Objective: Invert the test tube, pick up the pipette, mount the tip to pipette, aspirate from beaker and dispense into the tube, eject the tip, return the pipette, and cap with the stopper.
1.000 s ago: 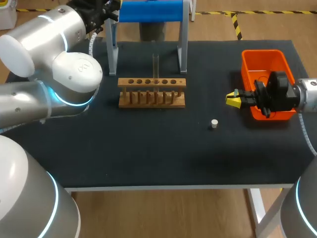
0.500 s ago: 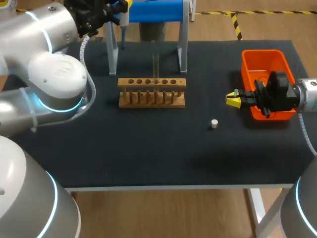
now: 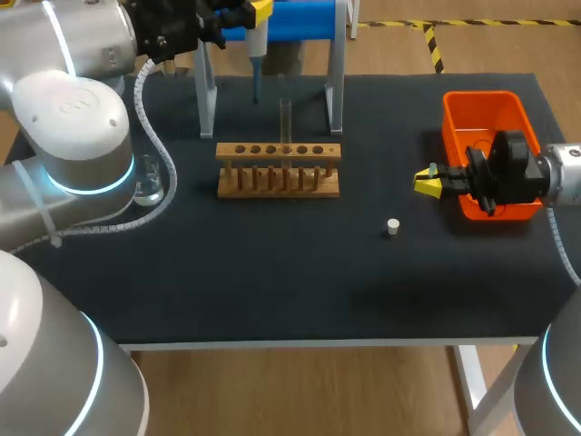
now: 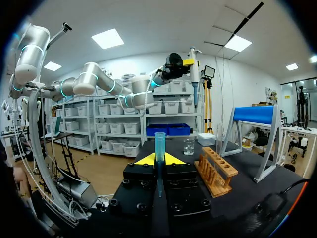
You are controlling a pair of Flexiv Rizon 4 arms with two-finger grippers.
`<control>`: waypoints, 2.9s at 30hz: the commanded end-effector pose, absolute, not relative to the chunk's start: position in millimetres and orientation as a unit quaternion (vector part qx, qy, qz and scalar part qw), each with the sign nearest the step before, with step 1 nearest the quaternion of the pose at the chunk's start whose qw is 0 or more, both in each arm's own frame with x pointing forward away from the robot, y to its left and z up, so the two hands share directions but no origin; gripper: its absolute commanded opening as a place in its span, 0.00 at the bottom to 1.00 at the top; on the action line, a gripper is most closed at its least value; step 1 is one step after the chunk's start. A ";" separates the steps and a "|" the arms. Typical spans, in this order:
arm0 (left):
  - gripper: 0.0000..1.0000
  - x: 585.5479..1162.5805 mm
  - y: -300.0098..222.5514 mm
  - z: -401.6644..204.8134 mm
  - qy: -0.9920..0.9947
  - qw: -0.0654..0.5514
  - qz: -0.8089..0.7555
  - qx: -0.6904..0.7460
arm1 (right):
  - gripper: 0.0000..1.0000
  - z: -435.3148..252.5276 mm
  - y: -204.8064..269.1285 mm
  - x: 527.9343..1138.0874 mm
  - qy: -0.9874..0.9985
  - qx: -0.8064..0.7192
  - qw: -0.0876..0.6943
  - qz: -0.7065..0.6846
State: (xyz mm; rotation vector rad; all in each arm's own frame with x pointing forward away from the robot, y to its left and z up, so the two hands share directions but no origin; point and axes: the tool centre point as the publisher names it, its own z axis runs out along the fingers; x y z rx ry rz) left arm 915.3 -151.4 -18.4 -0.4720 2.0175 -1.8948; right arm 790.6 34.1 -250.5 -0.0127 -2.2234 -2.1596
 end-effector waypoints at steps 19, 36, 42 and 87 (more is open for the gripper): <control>0.00 872.8 -198.5 1.7 0.708 0.051 -0.702 -0.057 | 0.00 -250.4 33.8 789.6 -0.718 -0.004 0.020 -0.696; 0.00 849.4 -225.8 9.1 0.699 0.064 -0.707 -0.088 | 0.00 -250.4 33.8 789.6 -0.718 -0.004 0.020 -0.696; 0.00 845.5 -229.5 9.2 0.697 0.056 -0.707 -0.102 | 0.00 -250.4 33.8 789.6 -0.718 -0.004 0.020 -0.696; 0.00 831.8 -226.4 10.6 0.696 0.079 -0.706 -0.104 | 0.00 -250.4 33.8 789.6 -0.718 -0.004 0.020 -0.696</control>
